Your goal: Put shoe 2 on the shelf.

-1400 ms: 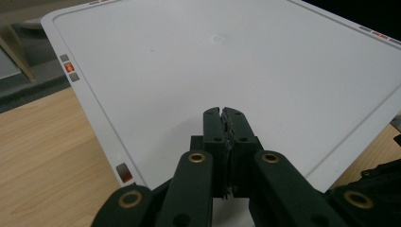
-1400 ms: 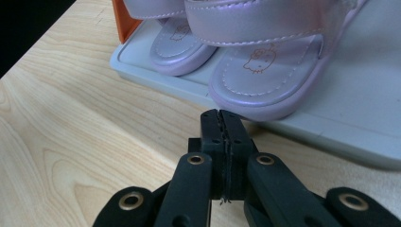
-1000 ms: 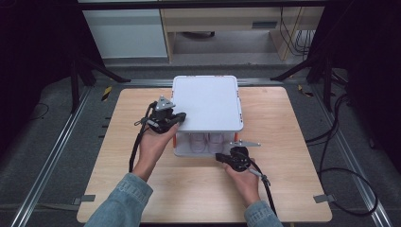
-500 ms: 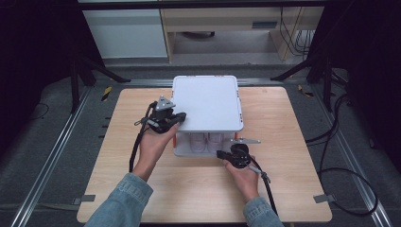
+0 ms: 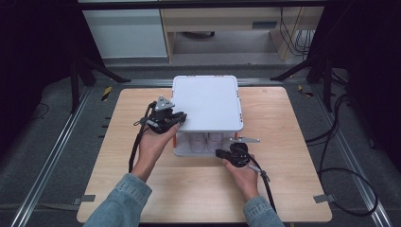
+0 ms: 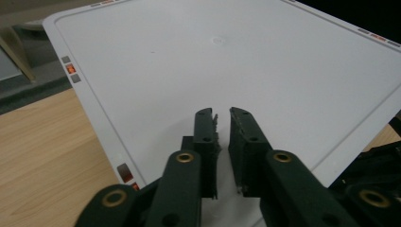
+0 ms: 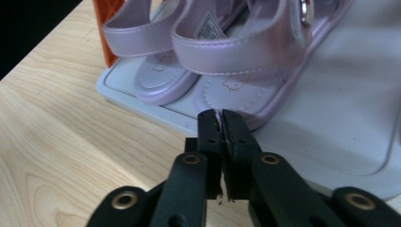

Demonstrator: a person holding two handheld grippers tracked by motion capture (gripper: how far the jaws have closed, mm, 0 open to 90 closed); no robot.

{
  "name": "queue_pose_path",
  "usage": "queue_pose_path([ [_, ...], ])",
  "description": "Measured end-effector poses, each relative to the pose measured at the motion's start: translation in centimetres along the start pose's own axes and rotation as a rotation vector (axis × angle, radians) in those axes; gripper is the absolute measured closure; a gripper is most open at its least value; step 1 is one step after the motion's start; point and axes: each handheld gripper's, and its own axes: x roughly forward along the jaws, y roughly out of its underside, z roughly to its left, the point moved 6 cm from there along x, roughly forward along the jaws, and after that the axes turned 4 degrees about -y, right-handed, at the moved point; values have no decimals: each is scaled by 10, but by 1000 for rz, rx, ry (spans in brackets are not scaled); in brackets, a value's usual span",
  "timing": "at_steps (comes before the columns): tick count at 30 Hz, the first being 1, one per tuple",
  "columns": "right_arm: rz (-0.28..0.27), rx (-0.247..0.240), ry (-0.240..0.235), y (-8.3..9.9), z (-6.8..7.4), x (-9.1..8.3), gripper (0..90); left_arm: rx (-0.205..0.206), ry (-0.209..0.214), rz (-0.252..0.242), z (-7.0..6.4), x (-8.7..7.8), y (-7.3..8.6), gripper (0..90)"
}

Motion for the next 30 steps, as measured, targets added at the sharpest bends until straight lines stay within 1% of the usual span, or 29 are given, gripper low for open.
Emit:
queue_pose_path([
  [3, -15, -20, -11, -3, 3, -5, 772, 5, -15, -22, 2, -9, -2, 623],
  [4, -20, -31, -13, -4, 4, -7, 729, 1, -21, -32, 3, -11, -2, 564],
  [6, -27, -43, -14, -5, 6, -10, 657, -8, -32, -43, 7, -18, -2, 476],
  [9, -34, -69, -8, -6, 8, -15, 538, -20, -36, -46, 12, -26, 3, 349],
  [13, -42, -93, 9, -7, 10, -21, 411, -23, -31, -57, 14, -36, 10, 247],
  [15, -43, -109, 16, -7, 11, -23, 363, -20, -31, -57, 15, -40, 15, 194],
  [19, -49, -131, 32, -9, 10, -29, 261, -21, -34, -64, 16, -50, 24, 130],
  [22, -39, -139, 52, -8, 6, -36, 189, -22, -30, -63, 18, -57, 33, 96],
  [23, -33, -142, 56, -8, 5, -39, 178, -25, -29, -62, 19, -60, 39, 92],
  [24, -28, -155, 61, -7, 3, -43, 161, -26, -30, -60, 20, -62, 44, 84],
  [27, -38, -175, 68, -7, -6, -56, 145, -24, -29, -32, 24, -65, 61, 68],
  [30, -45, -192, 83, -7, -17, -68, 125, -13, -39, 8, 31, -61, 78, 58],
])
